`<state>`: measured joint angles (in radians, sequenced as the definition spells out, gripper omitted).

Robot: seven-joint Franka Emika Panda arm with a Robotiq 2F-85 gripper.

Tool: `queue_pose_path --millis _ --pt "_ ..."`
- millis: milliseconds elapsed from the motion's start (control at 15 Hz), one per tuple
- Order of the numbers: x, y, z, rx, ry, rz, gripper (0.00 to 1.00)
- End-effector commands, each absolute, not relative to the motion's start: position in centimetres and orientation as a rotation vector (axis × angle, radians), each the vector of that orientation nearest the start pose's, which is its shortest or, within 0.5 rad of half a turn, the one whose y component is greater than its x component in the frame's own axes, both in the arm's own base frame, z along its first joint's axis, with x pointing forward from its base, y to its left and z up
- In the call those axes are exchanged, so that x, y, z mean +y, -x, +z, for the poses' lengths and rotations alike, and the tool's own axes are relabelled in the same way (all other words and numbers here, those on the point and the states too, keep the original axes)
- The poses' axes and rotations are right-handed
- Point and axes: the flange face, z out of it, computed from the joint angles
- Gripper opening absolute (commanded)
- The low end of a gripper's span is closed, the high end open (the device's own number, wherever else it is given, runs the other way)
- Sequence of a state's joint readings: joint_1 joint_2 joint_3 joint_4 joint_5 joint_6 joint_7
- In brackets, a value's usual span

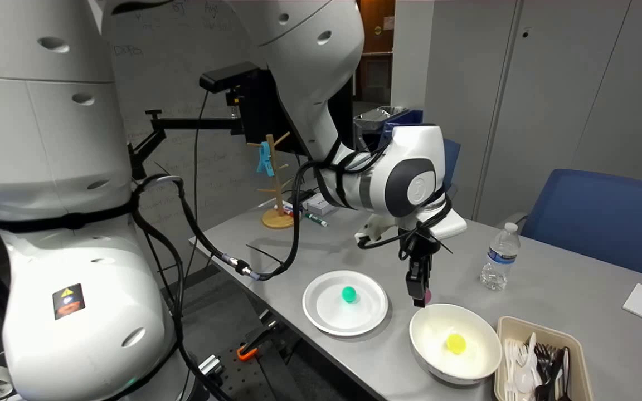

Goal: Put the pink ball in the white bowl

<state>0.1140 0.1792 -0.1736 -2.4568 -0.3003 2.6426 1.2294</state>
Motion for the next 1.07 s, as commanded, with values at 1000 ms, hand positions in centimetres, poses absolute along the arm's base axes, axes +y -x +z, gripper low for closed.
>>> queue_pose_path --millis 1000 --pt "-10.9 -50.0 19.1 1.855 2.801 -0.182 0.17"
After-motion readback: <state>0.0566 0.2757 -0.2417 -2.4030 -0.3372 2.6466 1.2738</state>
